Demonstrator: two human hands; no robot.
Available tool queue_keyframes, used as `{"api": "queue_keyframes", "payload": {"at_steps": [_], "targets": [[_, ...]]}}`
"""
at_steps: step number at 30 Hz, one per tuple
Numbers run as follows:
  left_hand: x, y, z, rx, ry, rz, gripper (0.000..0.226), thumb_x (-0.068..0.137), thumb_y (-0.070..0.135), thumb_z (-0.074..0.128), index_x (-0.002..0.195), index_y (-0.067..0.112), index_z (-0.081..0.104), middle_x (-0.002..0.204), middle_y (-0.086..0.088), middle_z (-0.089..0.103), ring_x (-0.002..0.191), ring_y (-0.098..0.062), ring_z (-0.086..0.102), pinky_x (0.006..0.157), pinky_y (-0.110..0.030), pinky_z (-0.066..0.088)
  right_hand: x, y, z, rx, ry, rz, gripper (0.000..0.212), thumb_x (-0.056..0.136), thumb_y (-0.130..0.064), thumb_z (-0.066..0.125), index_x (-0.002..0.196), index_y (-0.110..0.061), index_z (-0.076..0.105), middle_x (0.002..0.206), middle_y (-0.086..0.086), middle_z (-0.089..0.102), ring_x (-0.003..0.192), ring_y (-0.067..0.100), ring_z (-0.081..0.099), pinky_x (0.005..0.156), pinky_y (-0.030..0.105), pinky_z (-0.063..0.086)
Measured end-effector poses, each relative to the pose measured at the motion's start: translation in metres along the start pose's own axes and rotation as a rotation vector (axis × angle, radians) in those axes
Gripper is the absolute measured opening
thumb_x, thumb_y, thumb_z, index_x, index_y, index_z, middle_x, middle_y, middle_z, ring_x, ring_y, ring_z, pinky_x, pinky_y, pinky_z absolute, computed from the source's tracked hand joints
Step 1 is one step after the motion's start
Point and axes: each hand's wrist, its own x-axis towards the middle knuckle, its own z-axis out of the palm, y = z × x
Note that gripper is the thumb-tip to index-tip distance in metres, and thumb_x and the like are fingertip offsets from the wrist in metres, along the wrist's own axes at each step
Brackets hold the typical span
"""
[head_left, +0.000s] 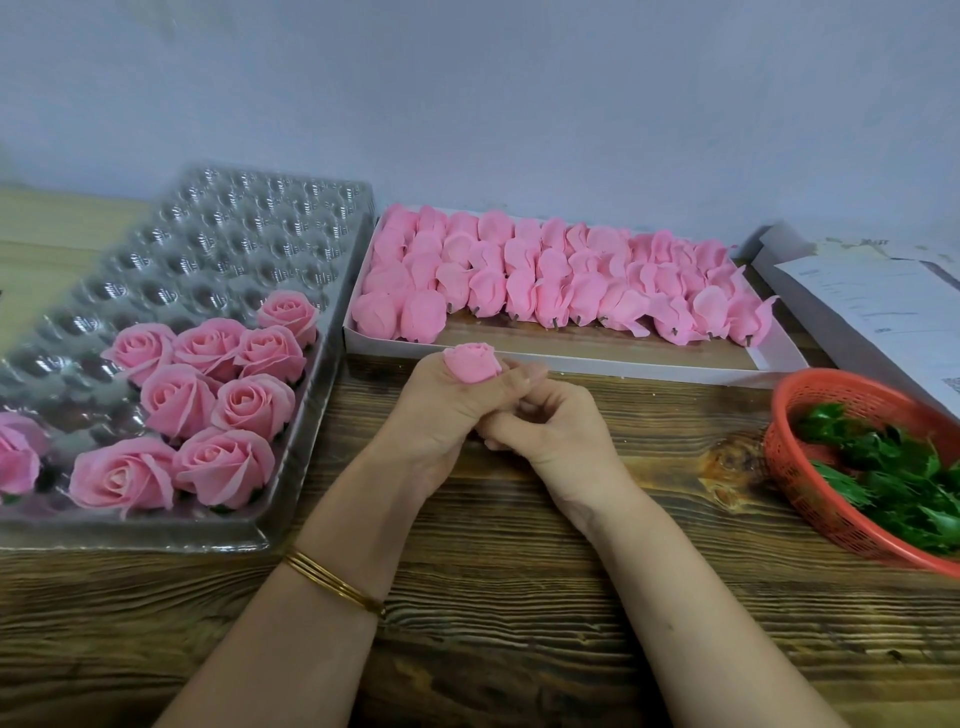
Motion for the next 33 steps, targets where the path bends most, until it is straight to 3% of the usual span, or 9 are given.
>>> {"api": "queue_keyframes", "payload": {"at_steps": [3, 5, 9, 14, 20, 23, 26, 29, 33], "targets": [[0.001, -0.001, 0.001, 0.005, 0.017, 0.017, 0.017, 0.060, 0.024, 0.079, 0.050, 0.018, 0.067, 0.062, -0.002, 0.063, 0.064, -0.014, 0.063, 0.065, -0.027, 0.055, 0.000, -0.001, 0.002, 0.019, 0.015, 0.022, 0.033, 0.077, 0.014, 0.071, 0.085, -0.018, 0.073, 0.062, -0.008, 0.066, 0.061, 0.002, 0.060, 0.067, 0.016, 0.050], [0.002, -0.003, 0.000, -0.012, 0.039, 0.024, 0.015, 0.060, 0.023, 0.080, 0.056, 0.015, 0.068, 0.064, -0.004, 0.063, 0.064, -0.015, 0.063, 0.064, -0.024, 0.056, 0.000, -0.001, 0.002, 0.019, 0.059, 0.012, 0.036, 0.075, 0.012, 0.075, 0.093, -0.019, 0.071, 0.074, -0.001, 0.071, 0.071, 0.006, 0.065, 0.072, 0.017, 0.053], [0.002, -0.005, 0.000, 0.012, 0.051, 0.021, 0.026, 0.057, 0.027, 0.081, 0.066, 0.007, 0.066, 0.068, -0.009, 0.062, 0.069, -0.018, 0.062, 0.067, -0.025, 0.057, 0.000, -0.004, 0.003, -0.074, 0.106, -0.041, 0.036, 0.073, 0.011, 0.077, 0.086, -0.021, 0.069, 0.066, -0.009, 0.068, 0.066, 0.001, 0.062, 0.068, 0.014, 0.051], [0.003, -0.004, -0.003, 0.057, -0.012, 0.033, 0.019, 0.059, 0.035, 0.082, 0.054, 0.020, 0.070, 0.063, 0.001, 0.064, 0.067, -0.012, 0.062, 0.067, -0.025, 0.055, -0.001, -0.006, 0.001, -0.106, 0.087, -0.039, 0.034, 0.075, 0.011, 0.074, 0.070, -0.021, 0.066, 0.058, -0.012, 0.062, 0.061, 0.001, 0.055, 0.065, 0.015, 0.048], [0.003, -0.005, -0.005, 0.083, -0.019, 0.079, 0.016, 0.067, 0.034, 0.081, 0.064, 0.020, 0.074, 0.068, -0.001, 0.069, 0.070, -0.012, 0.068, 0.065, -0.023, 0.054, -0.001, -0.004, 0.000, -0.016, 0.046, 0.019, 0.032, 0.076, 0.014, 0.070, 0.080, -0.018, 0.071, 0.064, -0.009, 0.065, 0.069, 0.007, 0.059, 0.074, 0.023, 0.051], [0.003, -0.006, -0.004, 0.129, 0.043, 0.120, 0.015, 0.068, 0.033, 0.080, 0.070, 0.018, 0.076, 0.072, -0.005, 0.073, 0.071, -0.015, 0.069, 0.066, -0.025, 0.055, 0.001, -0.004, -0.004, 0.103, 0.011, 0.116, 0.036, 0.069, 0.001, 0.063, 0.098, -0.016, 0.075, 0.079, 0.007, 0.067, 0.081, 0.018, 0.061, 0.081, 0.030, 0.051], [0.003, -0.008, -0.002, 0.192, 0.124, 0.181, 0.007, 0.076, 0.019, 0.080, 0.076, 0.014, 0.076, 0.075, -0.006, 0.074, 0.070, -0.012, 0.069, 0.066, -0.024, 0.055, 0.003, -0.007, -0.009, 0.262, 0.042, 0.210, 0.036, 0.065, -0.013, 0.057, 0.092, -0.017, 0.079, 0.082, 0.002, 0.071, 0.079, 0.014, 0.065, 0.071, 0.021, 0.052], [0.001, -0.008, -0.001, 0.310, 0.141, 0.252, 0.007, 0.079, 0.010, 0.079, 0.079, 0.006, 0.074, 0.078, -0.008, 0.074, 0.072, -0.013, 0.069, 0.068, -0.026, 0.057, 0.004, -0.010, -0.010, 0.270, 0.107, 0.228, 0.033, 0.067, -0.033, 0.064, 0.093, -0.021, 0.081, 0.085, 0.003, 0.072, 0.080, 0.013, 0.063, 0.071, 0.023, 0.054], [0.001, -0.010, 0.001, 0.455, 0.154, 0.278, 0.014, 0.078, 0.007, 0.081, 0.086, -0.002, 0.073, 0.084, -0.017, 0.073, 0.082, -0.030, 0.069, 0.079, -0.043, 0.056, 0.003, -0.012, -0.006, 0.220, 0.152, 0.255, 0.042, 0.061, -0.049, 0.073, 0.089, -0.019, 0.080, 0.090, 0.003, 0.076, 0.080, 0.009, 0.068, 0.065, 0.021, 0.053]]}}
